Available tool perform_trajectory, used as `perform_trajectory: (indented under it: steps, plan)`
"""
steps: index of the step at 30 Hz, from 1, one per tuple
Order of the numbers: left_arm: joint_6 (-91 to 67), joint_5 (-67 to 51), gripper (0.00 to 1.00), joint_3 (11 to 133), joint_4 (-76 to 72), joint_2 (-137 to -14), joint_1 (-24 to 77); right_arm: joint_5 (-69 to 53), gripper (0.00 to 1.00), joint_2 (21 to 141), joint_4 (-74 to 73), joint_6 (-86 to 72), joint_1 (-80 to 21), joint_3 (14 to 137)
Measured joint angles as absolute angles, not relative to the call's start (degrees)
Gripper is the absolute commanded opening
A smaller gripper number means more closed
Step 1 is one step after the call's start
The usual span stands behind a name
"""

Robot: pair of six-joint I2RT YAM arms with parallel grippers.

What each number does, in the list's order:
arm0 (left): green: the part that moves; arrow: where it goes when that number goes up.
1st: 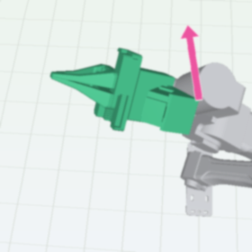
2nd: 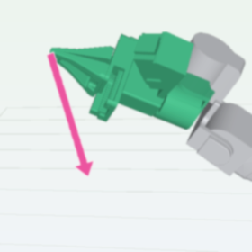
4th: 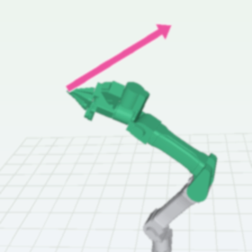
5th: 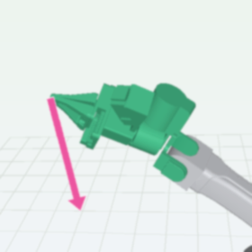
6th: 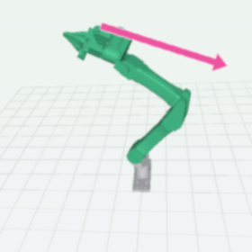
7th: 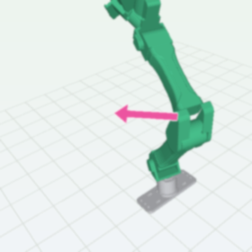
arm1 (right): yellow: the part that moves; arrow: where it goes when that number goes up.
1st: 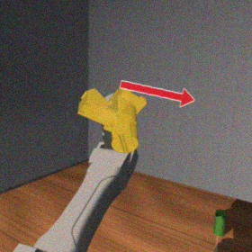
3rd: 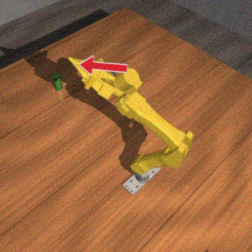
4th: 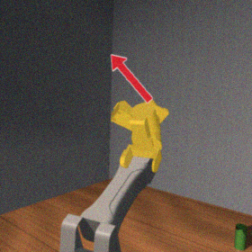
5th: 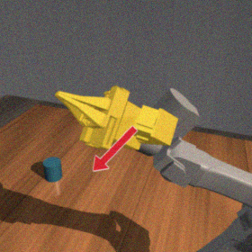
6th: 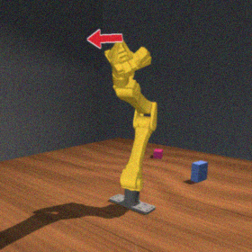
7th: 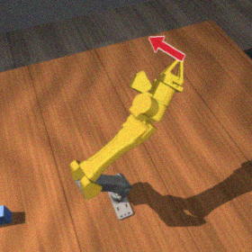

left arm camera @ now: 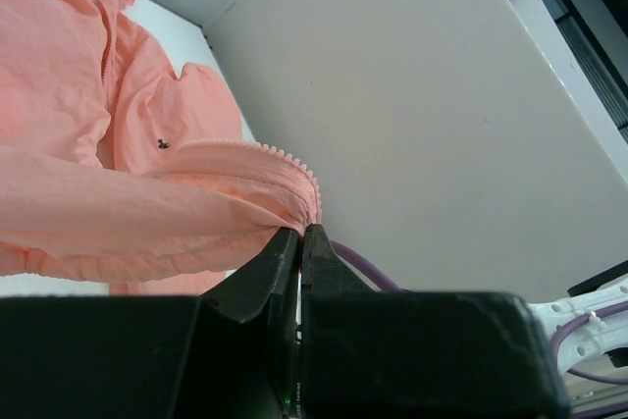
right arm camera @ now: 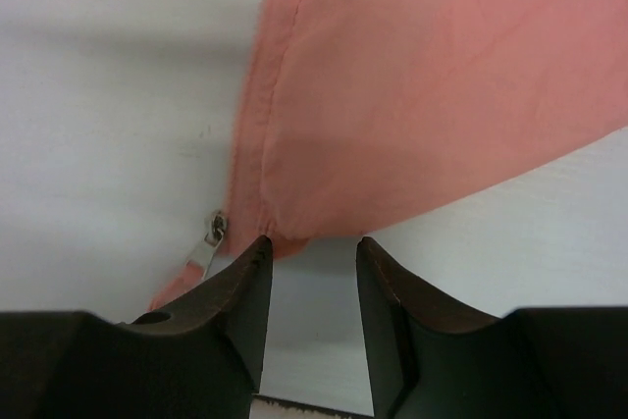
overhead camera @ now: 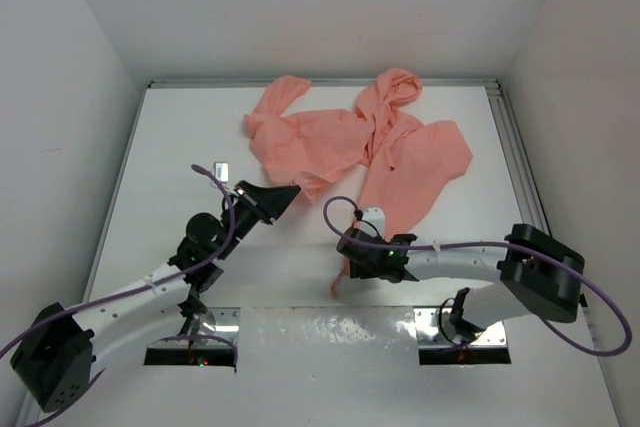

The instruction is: Zip up the jacket

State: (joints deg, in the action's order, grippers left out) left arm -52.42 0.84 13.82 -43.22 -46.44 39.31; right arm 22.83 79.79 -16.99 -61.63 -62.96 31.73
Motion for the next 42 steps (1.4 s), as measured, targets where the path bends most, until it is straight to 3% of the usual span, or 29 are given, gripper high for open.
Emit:
perform_trajectory:
  steps: [25,28,30,33,35,42]
  plan:
    - [-51.51,0.84,0.00,13.50,-42.15,-47.18,39.31,24.25,0.47,85.41,-14.48,-62.19,-62.98,35.18]
    - [-51.33,0.86,0.00,13.50,-41.82,-47.18,39.31,24.82,0.37,86.43,-13.98,-62.22,-62.98,35.79]
    - [-51.27,0.89,0.00,13.50,-41.60,-47.18,39.31,25.45,0.20,87.46,-13.61,-62.61,-62.98,36.40]
    - [-51.24,0.93,0.00,13.50,-40.84,-47.13,39.31,25.43,0.05,87.94,-12.21,-63.61,-62.94,36.27]
    - [-51.24,1.02,0.00,13.50,-40.49,-47.13,39.31,25.43,0.00,87.72,-11.66,-64.18,-62.94,35.83]
    - [-51.31,0.97,0.00,13.50,-40.07,-47.27,39.31,25.10,0.00,83.81,-11.03,-64.03,-62.74,32.75]
